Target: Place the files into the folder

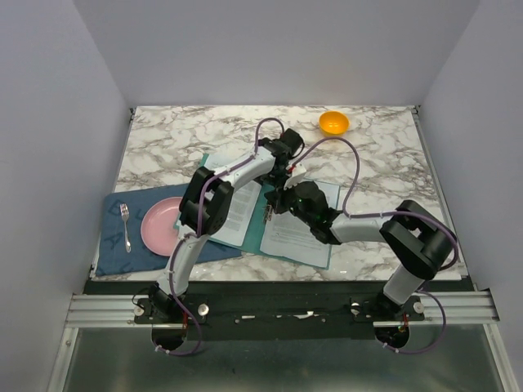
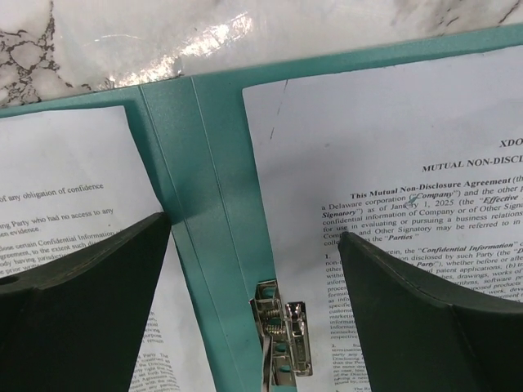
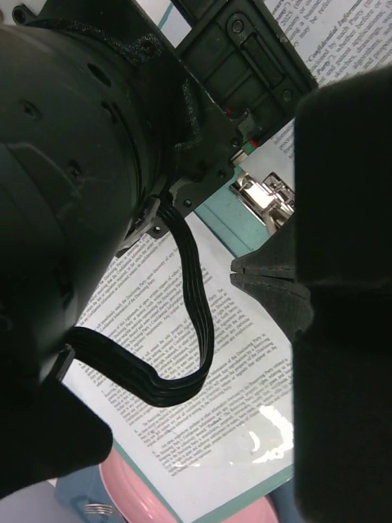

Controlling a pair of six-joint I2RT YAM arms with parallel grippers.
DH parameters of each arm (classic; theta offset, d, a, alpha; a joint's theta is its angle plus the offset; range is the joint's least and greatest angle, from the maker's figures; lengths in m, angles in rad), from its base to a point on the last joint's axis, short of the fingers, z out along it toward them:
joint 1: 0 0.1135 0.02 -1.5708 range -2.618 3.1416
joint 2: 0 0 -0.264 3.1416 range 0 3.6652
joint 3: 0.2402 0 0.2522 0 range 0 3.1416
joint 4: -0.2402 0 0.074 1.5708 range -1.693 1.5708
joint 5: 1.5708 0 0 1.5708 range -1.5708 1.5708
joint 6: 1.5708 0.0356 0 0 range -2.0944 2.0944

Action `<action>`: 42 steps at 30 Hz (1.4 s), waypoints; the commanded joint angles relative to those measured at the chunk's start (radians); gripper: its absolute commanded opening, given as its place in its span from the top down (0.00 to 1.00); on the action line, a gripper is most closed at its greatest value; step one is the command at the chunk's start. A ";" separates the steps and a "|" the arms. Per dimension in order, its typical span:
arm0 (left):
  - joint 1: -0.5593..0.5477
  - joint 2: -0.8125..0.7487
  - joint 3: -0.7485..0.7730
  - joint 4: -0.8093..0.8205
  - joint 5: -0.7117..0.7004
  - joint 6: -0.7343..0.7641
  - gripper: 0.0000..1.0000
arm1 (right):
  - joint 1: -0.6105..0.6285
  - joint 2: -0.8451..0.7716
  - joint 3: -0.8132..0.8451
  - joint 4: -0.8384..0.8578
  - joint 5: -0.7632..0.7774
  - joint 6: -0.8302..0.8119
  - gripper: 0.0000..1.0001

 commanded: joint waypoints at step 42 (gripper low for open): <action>-0.005 -0.036 -0.177 0.095 -0.024 0.084 0.04 | 0.061 0.193 -0.050 0.063 -0.110 0.116 1.00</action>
